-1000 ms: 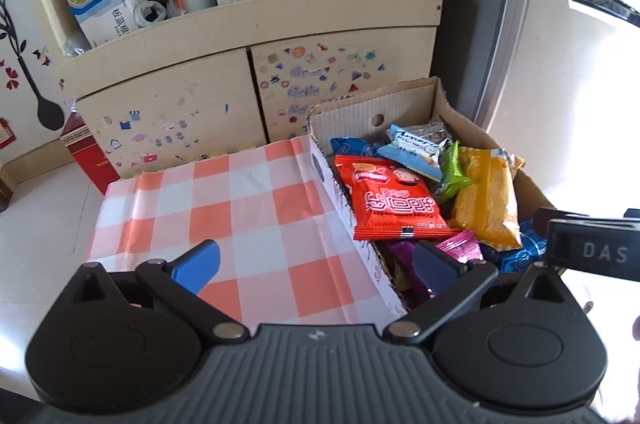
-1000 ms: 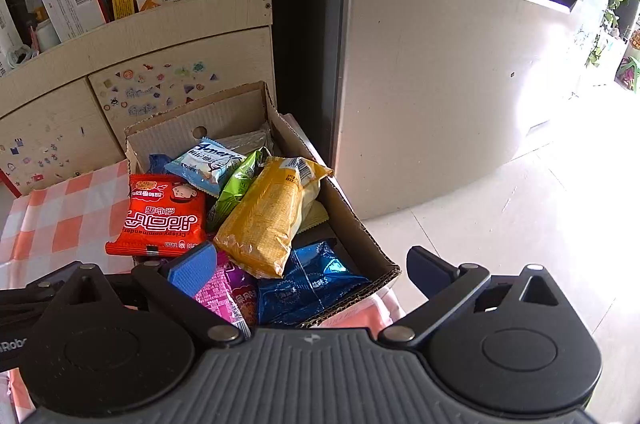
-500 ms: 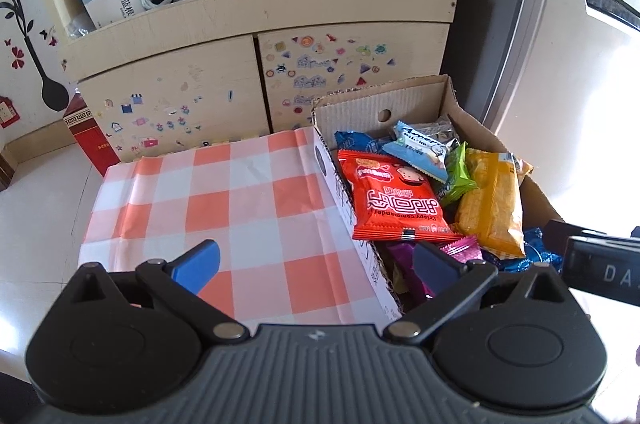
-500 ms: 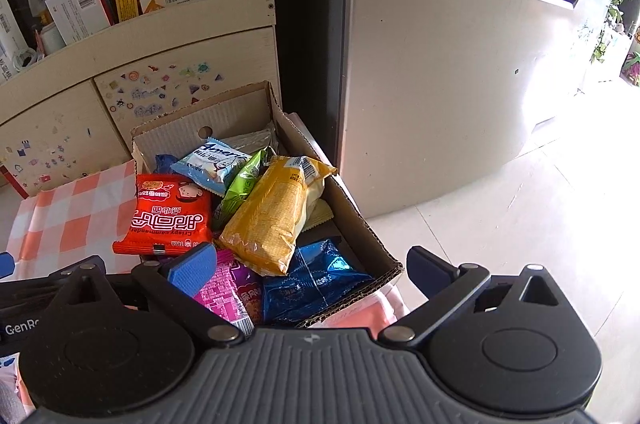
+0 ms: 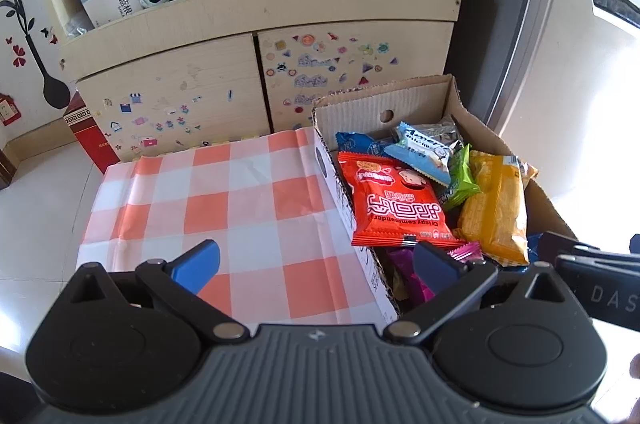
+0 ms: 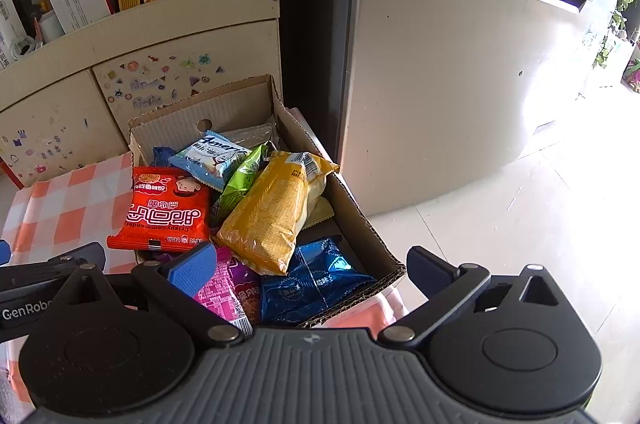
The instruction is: Organize snacks
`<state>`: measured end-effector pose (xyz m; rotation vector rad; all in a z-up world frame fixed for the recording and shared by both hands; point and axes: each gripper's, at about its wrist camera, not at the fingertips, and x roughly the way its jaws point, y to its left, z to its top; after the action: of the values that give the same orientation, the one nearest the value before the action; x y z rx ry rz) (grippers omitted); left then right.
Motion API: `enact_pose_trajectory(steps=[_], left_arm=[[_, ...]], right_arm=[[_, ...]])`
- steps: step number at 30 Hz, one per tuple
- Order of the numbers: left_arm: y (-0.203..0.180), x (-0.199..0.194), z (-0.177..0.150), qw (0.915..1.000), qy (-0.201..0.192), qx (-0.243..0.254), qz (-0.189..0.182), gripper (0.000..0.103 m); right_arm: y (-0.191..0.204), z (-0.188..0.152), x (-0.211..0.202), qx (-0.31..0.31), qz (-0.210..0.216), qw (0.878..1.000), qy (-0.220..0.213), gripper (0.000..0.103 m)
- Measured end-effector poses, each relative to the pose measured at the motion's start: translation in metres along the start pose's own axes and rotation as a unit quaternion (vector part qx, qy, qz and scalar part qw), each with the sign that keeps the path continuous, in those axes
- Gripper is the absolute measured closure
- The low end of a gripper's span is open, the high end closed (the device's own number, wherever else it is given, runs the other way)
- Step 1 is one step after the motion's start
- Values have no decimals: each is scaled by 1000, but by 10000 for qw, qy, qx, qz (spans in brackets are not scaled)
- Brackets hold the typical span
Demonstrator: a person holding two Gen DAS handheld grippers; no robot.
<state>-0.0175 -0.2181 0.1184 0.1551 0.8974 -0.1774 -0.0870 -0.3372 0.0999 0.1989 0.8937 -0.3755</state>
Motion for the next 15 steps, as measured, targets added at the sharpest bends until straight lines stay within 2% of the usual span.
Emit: enact_pose_trajectory(steps=[11,15], left_arm=[[-6,4,5,9992,-10,262,292,1],[-6,4,5,9993,-2,248,275,1]], right_arm=[[5,2,5,-106,-94,9999,25,0],[4,2,5,-99,-92,9999,2,0]])
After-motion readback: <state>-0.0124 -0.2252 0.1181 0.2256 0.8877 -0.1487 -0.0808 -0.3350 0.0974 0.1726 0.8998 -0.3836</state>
